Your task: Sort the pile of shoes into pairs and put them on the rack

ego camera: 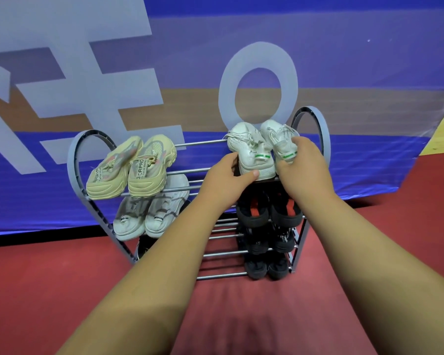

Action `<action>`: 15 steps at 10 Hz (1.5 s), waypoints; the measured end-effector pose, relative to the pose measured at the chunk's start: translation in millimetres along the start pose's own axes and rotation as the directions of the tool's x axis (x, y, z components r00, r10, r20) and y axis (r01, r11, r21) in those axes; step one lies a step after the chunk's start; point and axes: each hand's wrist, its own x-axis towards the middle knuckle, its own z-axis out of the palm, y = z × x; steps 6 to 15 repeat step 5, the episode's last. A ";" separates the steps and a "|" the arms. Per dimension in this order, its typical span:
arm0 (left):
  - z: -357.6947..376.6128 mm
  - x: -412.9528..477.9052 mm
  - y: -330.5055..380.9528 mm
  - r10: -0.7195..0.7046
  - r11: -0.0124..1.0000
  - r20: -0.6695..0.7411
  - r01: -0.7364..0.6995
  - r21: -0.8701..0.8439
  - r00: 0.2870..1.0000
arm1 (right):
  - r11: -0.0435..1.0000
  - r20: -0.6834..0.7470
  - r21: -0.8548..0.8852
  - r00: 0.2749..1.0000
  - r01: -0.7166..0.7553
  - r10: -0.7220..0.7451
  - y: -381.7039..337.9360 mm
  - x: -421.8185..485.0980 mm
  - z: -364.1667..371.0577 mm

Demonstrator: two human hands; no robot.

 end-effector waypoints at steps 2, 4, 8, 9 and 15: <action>-9.3 12.8 -13.6 -0.069 0.982 0.041 0.075 -0.174 0.997 | 1.000 -0.042 -0.018 0.999 -0.009 0.008 -8.9 2.0 20.0; -42.6 27.2 -15.4 -0.179 0.938 0.155 0.216 -0.269 0.972 | 0.996 -0.076 -0.090 0.997 0.012 -0.019 -30.8 18.1 34.3; -64.5 39.6 -1.7 -0.231 0.888 0.193 0.288 -0.358 0.954 | 0.997 -0.002 0.038 0.997 -0.074 0.074 -56.6 32.7 31.3; -64.5 39.6 -1.7 -0.231 0.888 0.193 0.288 -0.358 0.954 | 0.997 -0.002 0.038 0.997 -0.074 0.074 -56.6 32.7 31.3; -64.5 39.6 -1.7 -0.231 0.888 0.193 0.288 -0.358 0.954 | 0.997 -0.002 0.038 0.997 -0.074 0.074 -56.6 32.7 31.3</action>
